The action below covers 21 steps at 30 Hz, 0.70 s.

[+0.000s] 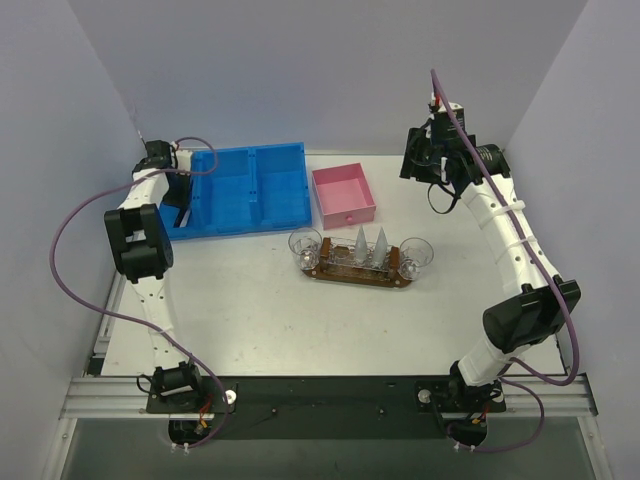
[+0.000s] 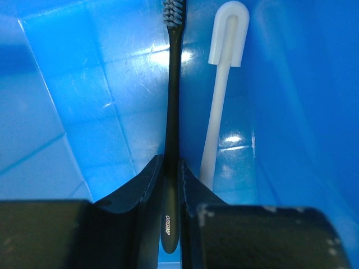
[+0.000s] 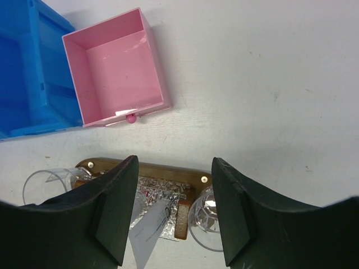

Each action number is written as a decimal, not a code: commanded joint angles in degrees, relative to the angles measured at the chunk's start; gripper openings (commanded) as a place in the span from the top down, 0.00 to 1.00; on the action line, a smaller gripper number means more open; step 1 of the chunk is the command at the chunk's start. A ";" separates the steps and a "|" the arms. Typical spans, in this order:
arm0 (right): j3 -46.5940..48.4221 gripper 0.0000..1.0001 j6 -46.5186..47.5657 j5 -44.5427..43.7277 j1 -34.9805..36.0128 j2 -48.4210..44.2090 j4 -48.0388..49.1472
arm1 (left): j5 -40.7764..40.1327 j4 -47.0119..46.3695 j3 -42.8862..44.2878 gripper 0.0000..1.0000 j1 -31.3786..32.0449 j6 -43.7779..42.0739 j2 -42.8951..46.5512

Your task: Prepare toiletry sets of a toothbrush and toothpaste on the tray

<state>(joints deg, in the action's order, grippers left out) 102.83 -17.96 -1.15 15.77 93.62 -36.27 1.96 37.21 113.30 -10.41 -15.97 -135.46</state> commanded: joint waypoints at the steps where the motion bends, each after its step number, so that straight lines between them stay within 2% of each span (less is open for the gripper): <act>1: 2.29 0.50 -0.24 0.36 -0.39 0.77 -0.64 | 0.06 1.11 0.61 0.93 0.04 -0.38 -0.51; 3: 2.38 0.50 -0.32 0.36 -0.30 0.77 -0.64 | 0.42 -0.37 -0.17 1.00 0.04 0.32 0.72; 12: 2.47 0.50 -0.41 0.53 -0.39 0.86 -0.56 | 2.44 -12.05 -9.14 1.00 0.22 5.23 10.20; 21: 2.38 0.50 -1.12 2.36 -0.30 0.60 -0.55 | -0.19 -21.21 -21.35 1.00 0.22 6.39 21.89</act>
<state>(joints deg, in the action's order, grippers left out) 103.11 -18.17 -0.78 15.73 93.65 -36.42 2.98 24.12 94.52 -10.41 -10.57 -121.36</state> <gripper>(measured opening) 0.499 0.219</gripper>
